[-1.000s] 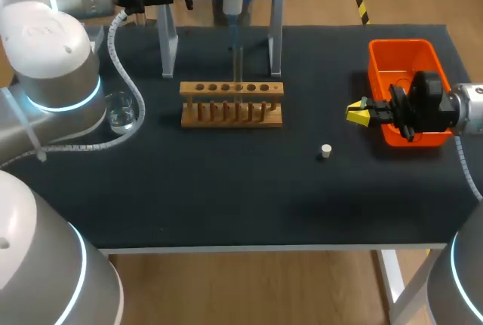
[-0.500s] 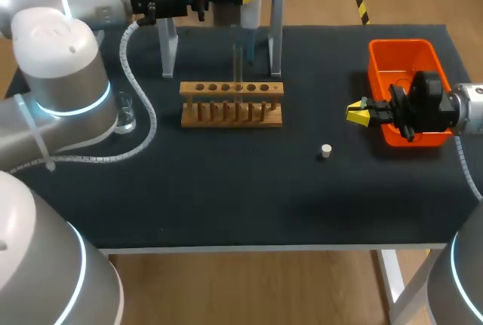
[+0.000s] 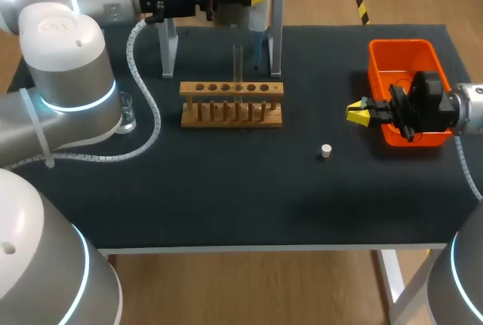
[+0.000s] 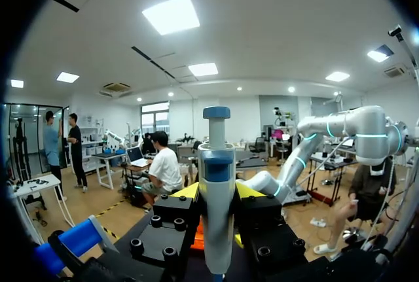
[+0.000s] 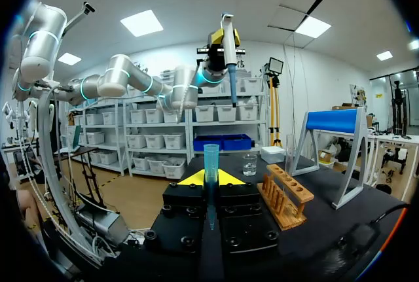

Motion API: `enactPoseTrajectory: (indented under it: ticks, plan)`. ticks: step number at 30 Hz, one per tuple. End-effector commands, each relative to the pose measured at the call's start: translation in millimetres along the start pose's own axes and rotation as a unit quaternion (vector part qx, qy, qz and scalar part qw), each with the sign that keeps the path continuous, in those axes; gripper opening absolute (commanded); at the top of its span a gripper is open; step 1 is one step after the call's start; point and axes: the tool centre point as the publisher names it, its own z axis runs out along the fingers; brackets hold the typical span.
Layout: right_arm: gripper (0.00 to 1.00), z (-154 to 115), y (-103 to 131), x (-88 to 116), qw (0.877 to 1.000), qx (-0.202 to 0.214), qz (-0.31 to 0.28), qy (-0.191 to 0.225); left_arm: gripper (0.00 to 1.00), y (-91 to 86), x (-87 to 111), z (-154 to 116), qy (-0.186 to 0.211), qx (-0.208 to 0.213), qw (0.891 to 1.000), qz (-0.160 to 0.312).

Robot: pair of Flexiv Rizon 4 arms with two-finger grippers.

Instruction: Invert the test tube, pick up the pipette, mount the tip to pipette, aspirate from beaker and dispense into the tube, eject the tip, return the pipette, and cap with the stopper.

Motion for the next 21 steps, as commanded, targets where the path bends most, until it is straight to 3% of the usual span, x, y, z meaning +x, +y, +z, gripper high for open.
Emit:
enactPoseTrajectory:
  ticks: [1,21]
  plan:
    - [0.00,-0.8,-0.1,0.5,1.000,0.000,0.000,0.000,0.00,-0.8,-0.4,2.7,0.001,-0.006,1.000,-0.002]
    - [0.00,-0.8,-0.1,0.5,1.000,0.000,0.000,0.000,0.00,-1.5,0.5,3.2,0.012,-0.012,1.000,-0.002]
